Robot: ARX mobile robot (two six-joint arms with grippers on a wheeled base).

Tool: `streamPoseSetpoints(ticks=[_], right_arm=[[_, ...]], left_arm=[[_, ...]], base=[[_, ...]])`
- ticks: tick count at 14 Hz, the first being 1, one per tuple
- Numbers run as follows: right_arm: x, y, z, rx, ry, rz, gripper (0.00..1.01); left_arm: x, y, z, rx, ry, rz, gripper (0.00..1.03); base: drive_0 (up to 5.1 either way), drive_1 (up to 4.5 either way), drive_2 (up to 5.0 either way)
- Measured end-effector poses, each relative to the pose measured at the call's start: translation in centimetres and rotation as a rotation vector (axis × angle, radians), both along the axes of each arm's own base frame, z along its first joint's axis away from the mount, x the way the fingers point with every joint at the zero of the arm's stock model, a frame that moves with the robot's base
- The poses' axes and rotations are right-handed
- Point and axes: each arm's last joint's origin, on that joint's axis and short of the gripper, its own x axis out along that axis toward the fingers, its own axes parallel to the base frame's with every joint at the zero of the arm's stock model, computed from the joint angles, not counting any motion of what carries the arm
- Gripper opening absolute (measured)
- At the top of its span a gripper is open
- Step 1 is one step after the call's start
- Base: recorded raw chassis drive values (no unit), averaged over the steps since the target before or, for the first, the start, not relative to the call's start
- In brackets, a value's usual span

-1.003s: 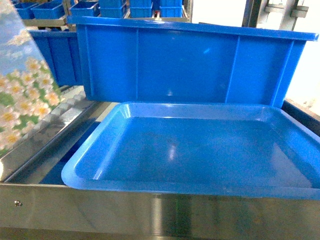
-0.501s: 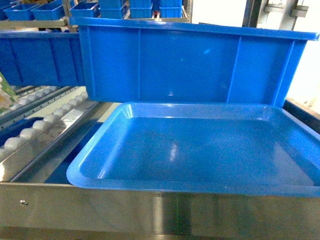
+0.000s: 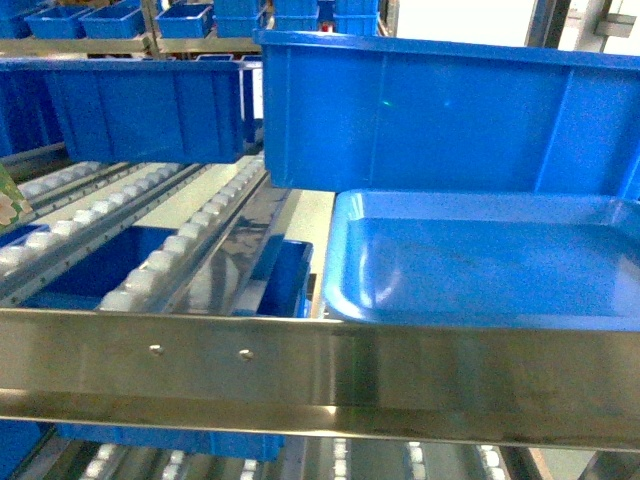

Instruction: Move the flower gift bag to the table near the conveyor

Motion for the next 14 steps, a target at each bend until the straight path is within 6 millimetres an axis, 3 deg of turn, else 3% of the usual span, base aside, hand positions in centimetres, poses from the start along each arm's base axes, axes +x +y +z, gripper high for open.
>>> streamPoseSetpoints(ticks=[14], right_arm=[[0.01, 0.0, -0.07, 0.001, 0.007, 0.0, 0.02]], left_arm=[[-0.04, 0.02, 0.02, 0.0, -0.001, 0.002, 0.02]], base=[[-4.7, 0.77, 3.9]])
